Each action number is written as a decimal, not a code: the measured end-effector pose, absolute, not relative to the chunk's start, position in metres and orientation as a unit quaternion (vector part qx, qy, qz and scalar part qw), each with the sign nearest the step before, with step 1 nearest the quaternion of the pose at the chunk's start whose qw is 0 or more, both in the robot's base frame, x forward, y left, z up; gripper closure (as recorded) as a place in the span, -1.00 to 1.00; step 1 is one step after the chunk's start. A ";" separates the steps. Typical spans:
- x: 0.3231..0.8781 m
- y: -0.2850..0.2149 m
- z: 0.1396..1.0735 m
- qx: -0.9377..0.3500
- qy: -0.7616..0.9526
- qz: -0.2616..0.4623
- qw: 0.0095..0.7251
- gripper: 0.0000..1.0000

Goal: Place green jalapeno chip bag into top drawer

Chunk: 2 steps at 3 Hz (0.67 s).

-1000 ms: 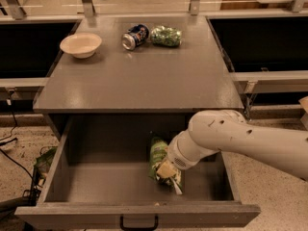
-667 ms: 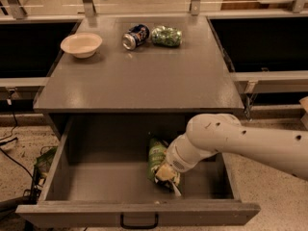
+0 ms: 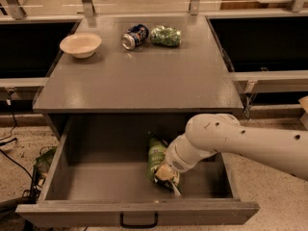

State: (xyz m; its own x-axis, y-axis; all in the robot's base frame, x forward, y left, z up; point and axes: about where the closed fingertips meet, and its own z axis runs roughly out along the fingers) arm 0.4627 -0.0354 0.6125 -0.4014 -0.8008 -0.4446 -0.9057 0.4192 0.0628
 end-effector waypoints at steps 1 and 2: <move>0.463 -0.035 0.613 -0.518 0.824 0.149 0.176 0.15; 0.463 -0.035 0.613 -0.518 0.824 0.149 0.176 -0.31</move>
Offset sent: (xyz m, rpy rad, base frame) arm 0.0000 0.0000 0.0000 0.0000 0.0000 0.0000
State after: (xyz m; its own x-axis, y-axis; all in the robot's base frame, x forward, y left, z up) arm 0.4627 -0.0354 0.6125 -0.4013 -0.8008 -0.4446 -0.9058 0.4191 0.0628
